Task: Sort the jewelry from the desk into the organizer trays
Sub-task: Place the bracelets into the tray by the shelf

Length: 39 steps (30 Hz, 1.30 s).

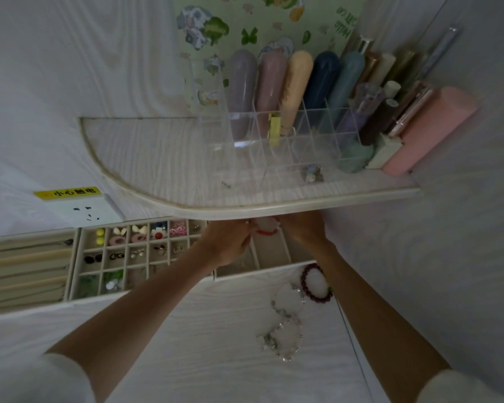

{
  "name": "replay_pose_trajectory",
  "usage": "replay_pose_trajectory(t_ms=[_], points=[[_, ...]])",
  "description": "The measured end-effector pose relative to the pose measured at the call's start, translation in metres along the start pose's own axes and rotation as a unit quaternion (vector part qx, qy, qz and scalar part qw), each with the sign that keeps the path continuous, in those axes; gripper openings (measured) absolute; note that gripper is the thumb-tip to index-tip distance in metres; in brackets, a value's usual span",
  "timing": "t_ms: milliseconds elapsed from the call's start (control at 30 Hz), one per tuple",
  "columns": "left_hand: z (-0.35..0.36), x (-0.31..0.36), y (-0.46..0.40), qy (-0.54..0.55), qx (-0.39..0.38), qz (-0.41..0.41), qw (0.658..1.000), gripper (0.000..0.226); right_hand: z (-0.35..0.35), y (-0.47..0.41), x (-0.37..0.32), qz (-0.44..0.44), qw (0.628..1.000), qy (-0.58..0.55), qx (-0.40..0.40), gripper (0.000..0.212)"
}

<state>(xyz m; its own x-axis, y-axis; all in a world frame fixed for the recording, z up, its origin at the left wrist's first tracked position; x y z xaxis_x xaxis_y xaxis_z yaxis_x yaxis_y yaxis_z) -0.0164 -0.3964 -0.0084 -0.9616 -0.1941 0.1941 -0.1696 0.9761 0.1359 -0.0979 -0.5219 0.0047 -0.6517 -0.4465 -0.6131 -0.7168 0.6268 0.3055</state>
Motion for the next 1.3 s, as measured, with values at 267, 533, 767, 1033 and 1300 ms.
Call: replay_pose_trajectory(t_ms=[267, 533, 767, 1033, 1300], points=[[0.006, 0.003, -0.006, -0.034, -0.079, -0.017, 0.996, 0.039, 0.016, 0.009, 0.027, 0.073, 0.991, 0.061, -0.09, 0.026], [0.007, 0.005, -0.006, -0.093, -0.127, -0.029, 0.987, 0.044, 0.01, 0.021, 0.013, 0.02, 0.997, 0.074, 0.011, 0.013], [0.001, 0.005, 0.001, -0.087, -0.07, 0.009, 0.994, 0.032, 0.018, 0.024, -0.002, -0.076, 0.964, 0.254, 0.034, 0.021], [0.004, 0.004, -0.002, -0.055, -0.115, -0.008, 0.992, 0.044, 0.032, 0.024, -0.001, -0.108, 0.942, 0.316, -0.002, 0.055], [0.0, 0.012, 0.002, -0.056, -0.106, 0.016, 0.993, 0.042, 0.028, 0.02, -0.005, -0.092, 0.962, 0.257, 0.009, 0.043]])
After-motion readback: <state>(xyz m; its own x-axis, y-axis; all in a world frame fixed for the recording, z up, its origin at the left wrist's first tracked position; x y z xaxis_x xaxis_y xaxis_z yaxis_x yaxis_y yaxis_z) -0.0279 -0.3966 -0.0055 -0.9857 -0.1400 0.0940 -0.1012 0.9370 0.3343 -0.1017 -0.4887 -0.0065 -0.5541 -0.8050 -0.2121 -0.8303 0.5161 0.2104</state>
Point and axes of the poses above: each hand's wrist, its own y-axis away from the middle knuckle, its own z-axis out of the palm, x = y × z, the point moved 7 cm from there along -y, towards the middle knuckle, and after that the axes turned 12 degrees about -x, right-handed, at the moved point
